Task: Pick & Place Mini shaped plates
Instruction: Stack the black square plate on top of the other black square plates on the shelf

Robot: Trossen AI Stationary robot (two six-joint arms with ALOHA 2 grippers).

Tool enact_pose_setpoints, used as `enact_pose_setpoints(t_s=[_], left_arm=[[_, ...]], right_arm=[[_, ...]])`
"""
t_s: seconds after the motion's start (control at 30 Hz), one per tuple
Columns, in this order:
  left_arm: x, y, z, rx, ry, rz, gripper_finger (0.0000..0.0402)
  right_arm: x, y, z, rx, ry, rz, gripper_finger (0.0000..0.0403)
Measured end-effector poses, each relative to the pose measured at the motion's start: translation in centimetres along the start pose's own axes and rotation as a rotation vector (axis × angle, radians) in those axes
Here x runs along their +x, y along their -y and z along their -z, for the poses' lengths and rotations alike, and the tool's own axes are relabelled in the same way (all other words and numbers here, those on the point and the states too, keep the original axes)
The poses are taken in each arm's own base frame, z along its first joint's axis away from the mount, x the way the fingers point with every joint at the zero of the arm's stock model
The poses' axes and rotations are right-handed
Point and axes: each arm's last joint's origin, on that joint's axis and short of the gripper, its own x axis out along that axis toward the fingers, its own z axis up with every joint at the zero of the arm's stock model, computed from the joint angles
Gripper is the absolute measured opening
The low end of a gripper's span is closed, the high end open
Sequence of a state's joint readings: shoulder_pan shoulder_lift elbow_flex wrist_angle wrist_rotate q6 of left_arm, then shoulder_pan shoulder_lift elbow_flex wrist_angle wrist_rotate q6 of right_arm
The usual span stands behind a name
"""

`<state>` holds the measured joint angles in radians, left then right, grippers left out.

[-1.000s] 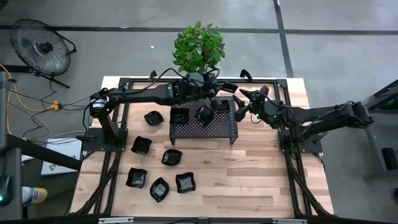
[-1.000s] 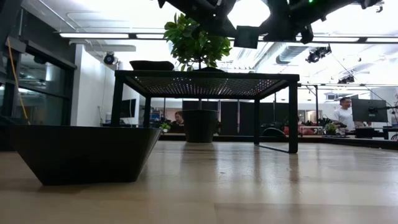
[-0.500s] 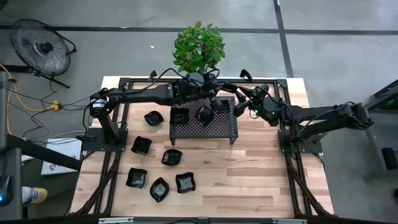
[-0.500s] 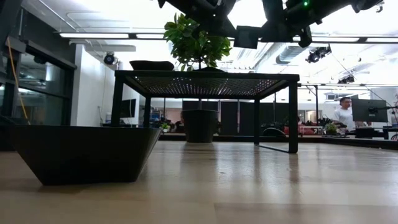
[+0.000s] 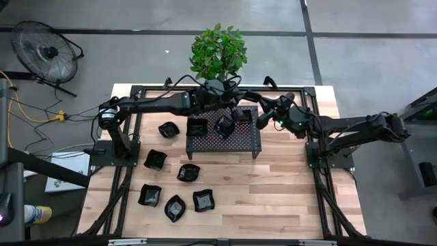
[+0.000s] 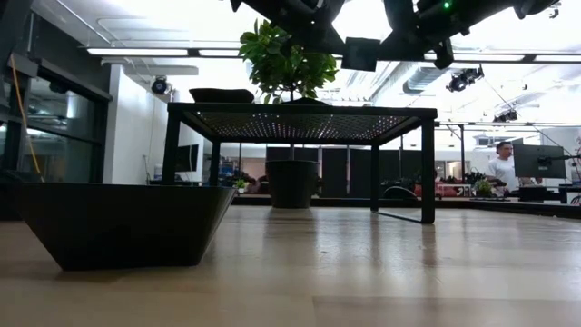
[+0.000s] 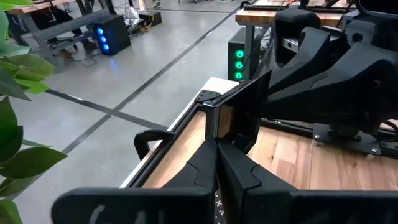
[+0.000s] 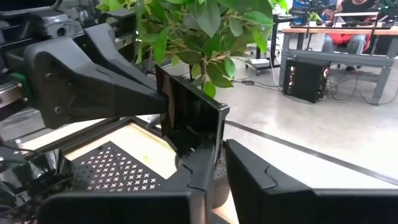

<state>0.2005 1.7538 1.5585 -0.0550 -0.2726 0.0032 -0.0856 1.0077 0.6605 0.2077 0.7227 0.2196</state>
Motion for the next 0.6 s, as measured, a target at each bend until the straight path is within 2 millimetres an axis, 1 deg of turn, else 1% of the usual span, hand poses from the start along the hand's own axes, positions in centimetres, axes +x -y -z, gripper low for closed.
enact_pose_setpoints(t_s=[0.17, 0.6], left_arm=[[0.00, 0.00, 0.00, 0.000, 0.000, 0.001, 0.0001], [-0.03, -0.04, -0.03, 0.000, 0.001, 0.000, 0.0001]], right_arm=[[0.00, -0.03, 0.02, 0.000, -0.003, -0.010, 0.0004], [0.00, -0.12, -0.09, -0.008, 0.004, -0.036, 0.0001]])
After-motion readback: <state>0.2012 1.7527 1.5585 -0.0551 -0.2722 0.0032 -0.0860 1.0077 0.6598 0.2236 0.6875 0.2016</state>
